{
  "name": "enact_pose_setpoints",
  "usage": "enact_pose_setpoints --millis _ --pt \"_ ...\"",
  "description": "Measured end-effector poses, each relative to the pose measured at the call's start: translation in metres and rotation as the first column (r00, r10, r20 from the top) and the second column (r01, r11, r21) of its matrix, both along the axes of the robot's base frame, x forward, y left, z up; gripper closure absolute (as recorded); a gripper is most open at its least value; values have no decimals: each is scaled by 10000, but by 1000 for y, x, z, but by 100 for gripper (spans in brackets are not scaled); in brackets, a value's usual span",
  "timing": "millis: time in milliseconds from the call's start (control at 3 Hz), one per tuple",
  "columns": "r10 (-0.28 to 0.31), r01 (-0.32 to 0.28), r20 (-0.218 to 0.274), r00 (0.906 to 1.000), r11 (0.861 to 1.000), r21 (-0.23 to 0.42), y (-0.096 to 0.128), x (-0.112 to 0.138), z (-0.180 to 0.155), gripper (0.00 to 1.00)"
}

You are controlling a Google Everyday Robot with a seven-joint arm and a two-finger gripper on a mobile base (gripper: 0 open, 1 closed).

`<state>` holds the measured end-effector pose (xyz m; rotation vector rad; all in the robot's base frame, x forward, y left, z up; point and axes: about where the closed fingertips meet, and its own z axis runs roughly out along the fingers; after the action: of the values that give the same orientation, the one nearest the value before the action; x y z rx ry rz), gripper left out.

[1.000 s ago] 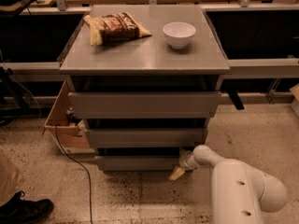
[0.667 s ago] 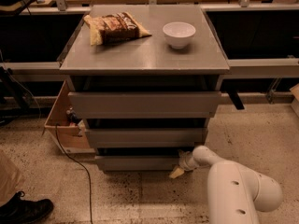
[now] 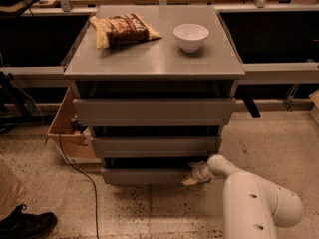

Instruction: Open bottom drawer

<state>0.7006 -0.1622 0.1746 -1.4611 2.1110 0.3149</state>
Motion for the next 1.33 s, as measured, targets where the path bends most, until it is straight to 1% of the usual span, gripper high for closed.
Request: enact_pose_setpoints --millis 333,667,1000,1333 --pt "1 -1 0 10000 10000 1 0 0 6 24" --pt "239 -230 -348 9991 9994 259 -10 -35 17 2" --pt "562 -518 -1174 9915 9979 401 -18 -92 15 9" --pt "760 -694 -1739 9818 9966 437 -21 -126 12 27"
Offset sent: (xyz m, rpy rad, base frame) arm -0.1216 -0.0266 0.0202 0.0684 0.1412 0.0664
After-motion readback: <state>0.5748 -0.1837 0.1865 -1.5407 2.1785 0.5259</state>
